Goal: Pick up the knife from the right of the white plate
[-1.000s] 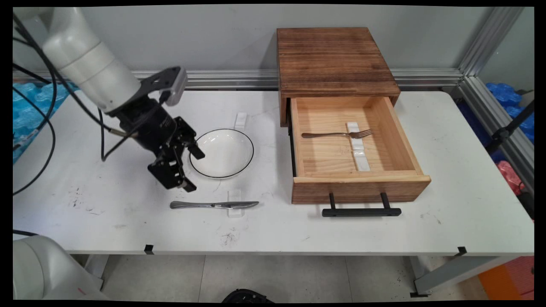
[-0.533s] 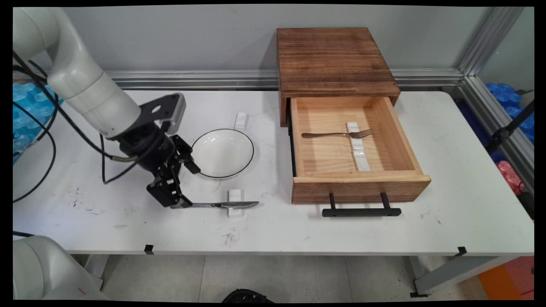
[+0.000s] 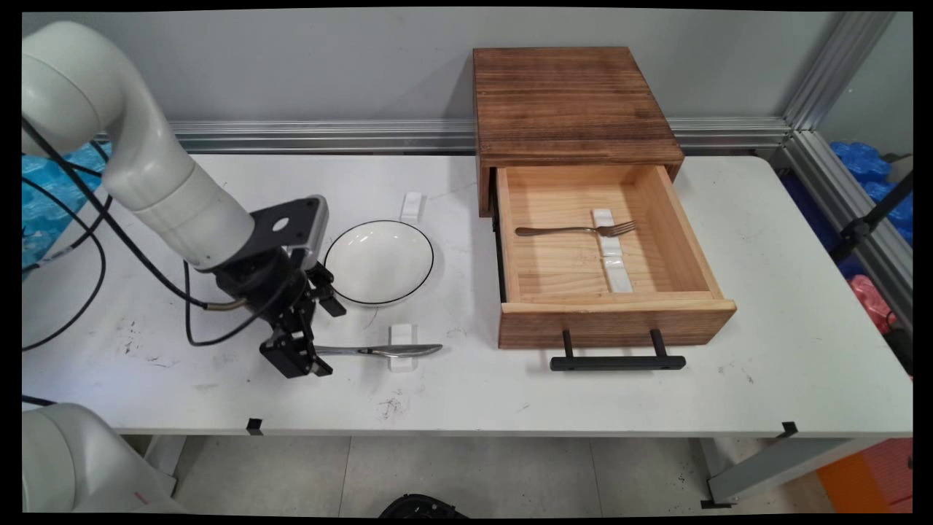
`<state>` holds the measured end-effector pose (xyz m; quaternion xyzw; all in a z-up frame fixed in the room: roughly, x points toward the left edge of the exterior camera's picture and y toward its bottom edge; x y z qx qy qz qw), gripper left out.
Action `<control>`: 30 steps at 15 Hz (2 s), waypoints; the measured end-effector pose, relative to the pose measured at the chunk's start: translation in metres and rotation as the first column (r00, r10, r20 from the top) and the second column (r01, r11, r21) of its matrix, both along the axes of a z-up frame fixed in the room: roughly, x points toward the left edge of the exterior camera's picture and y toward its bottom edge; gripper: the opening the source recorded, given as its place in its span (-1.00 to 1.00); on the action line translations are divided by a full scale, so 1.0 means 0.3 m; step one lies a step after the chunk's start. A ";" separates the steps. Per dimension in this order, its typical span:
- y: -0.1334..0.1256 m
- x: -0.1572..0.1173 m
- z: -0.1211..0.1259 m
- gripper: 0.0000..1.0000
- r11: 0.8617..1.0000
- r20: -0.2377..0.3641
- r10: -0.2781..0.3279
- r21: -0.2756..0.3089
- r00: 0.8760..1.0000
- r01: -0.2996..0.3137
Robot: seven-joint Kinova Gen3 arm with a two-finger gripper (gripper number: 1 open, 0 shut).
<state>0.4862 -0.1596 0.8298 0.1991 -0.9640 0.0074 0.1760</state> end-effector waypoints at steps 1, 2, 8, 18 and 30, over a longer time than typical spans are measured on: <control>0.001 -0.005 -0.007 1.00 1.000 0.004 -0.002 -0.002 1.000 0.002; 0.002 -0.010 -0.013 1.00 1.000 0.007 -0.004 -0.004 1.000 0.004; -0.001 -0.027 -0.055 1.00 1.000 0.025 -0.011 -0.013 1.000 0.012; -0.029 -0.029 -0.119 1.00 1.000 0.030 -0.017 -0.020 0.999 0.018; -0.071 -0.025 -0.175 -1.00 0.999 0.025 -0.018 -0.030 1.000 0.019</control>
